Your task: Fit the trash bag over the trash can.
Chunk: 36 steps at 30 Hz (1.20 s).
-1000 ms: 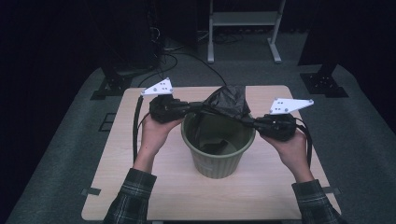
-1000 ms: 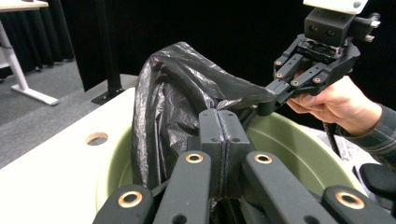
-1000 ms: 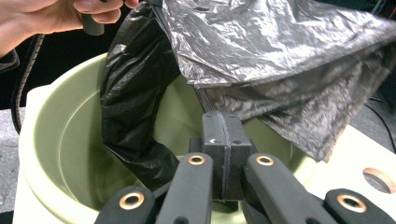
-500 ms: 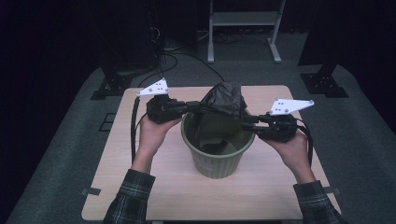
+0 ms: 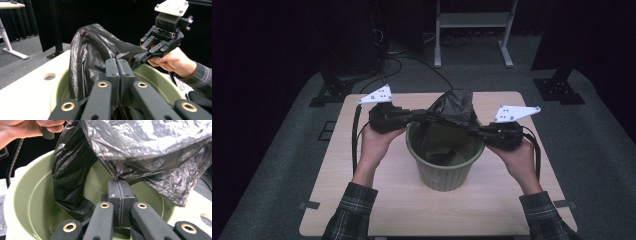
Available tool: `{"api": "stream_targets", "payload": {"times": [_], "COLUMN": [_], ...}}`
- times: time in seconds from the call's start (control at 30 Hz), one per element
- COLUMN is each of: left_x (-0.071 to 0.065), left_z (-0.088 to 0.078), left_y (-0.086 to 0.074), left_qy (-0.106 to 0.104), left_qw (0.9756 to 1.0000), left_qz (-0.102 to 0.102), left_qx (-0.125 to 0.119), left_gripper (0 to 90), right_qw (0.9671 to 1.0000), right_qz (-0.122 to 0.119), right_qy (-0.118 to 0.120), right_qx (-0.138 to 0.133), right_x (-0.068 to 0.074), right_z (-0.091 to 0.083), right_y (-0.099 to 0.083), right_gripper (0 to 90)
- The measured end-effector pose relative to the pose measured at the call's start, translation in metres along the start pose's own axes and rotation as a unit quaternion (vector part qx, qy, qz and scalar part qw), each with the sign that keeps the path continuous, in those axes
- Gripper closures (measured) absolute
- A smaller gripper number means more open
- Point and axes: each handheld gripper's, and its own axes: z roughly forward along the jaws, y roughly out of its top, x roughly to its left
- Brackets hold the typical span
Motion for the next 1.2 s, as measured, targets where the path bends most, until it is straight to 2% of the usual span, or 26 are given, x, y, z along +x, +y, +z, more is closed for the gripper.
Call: {"api": "stream_targets", "payload": {"times": [0.07, 0.2, 0.37, 0.43, 0.47, 0.57, 0.6, 0.73, 0.97, 1.07, 1.13, 1.2], "left_x": [0.001, 0.002, 0.004, 0.005, 0.004, 0.005, 0.006, 0.007, 0.013, 0.012, 0.011, 0.012], "left_z": [-0.001, -0.005, -0.01, -0.009, -0.006, 0.004, 0.011, 0.02, 0.039, 0.048, 0.053, 0.055], "left_y": [0.0, 0.001, 0.001, 0.0, 0.0, 0.0, 0.002, 0.002, 0.007, 0.011, 0.012, 0.013], "left_qy": [0.002, 0.005, 0.01, 0.007, 0.006, 0.01, 0.013, 0.009, 0.03, 0.028, 0.028, 0.023], "left_qw": [1.0, 0.9999, 0.9999, 0.9999, 0.9999, 0.9999, 0.9999, 0.9997, 0.9973, 0.9962, 0.9942, 0.9938], "left_qz": [-0.001, -0.006, -0.004, -0.006, -0.01, -0.003, 0.0, 0.003, 0.026, 0.04, 0.054, 0.055], "left_qx": [-0.002, -0.01, -0.011, -0.011, -0.012, 0.002, 0.011, 0.021, 0.061, 0.072, 0.089, 0.094], "left_gripper": [83.0, 82.5, 89.5, 89.5, 78.3, 73.2, 67.9, 62.5, 55.7, 56.0, 68.5, 82.2], "right_qw": [1.0, 1.0, 1.0, 1.0, 1.0, 1.0, 1.0, 1.0, 1.0, 1.0, 1.0, 1.0], "right_qz": [-0.001, 0.0, -0.001, -0.002, -0.004, -0.006, -0.006, -0.005, -0.006, -0.005, -0.005, -0.004], "right_qy": [0.002, 0.0, -0.004, -0.005, -0.004, -0.004, -0.003, -0.001, 0.001, 0.0, 0.0, 0.0], "right_qx": [0.001, 0.005, 0.003, 0.001, 0.0, 0.004, 0.004, 0.004, 0.004, 0.002, 0.001, 0.001], "right_x": [0.0, -0.001, -0.003, -0.003, -0.002, -0.002, -0.001, -0.001, -0.002, -0.002, -0.003, -0.002], "right_z": [0.0, -0.001, -0.007, -0.008, -0.009, -0.008, -0.007, -0.007, -0.007, -0.008, -0.009, -0.009], "right_y": [0.0, 0.0, -0.001, -0.001, 0.0, 0.0, -0.001, -0.001, -0.001, -0.001, -0.001, -0.001], "right_gripper": [90.0, 90.0, 90.0, 90.0, 90.0, 90.0, 90.0, 90.0, 90.0, 90.0, 90.0, 90.0]}}
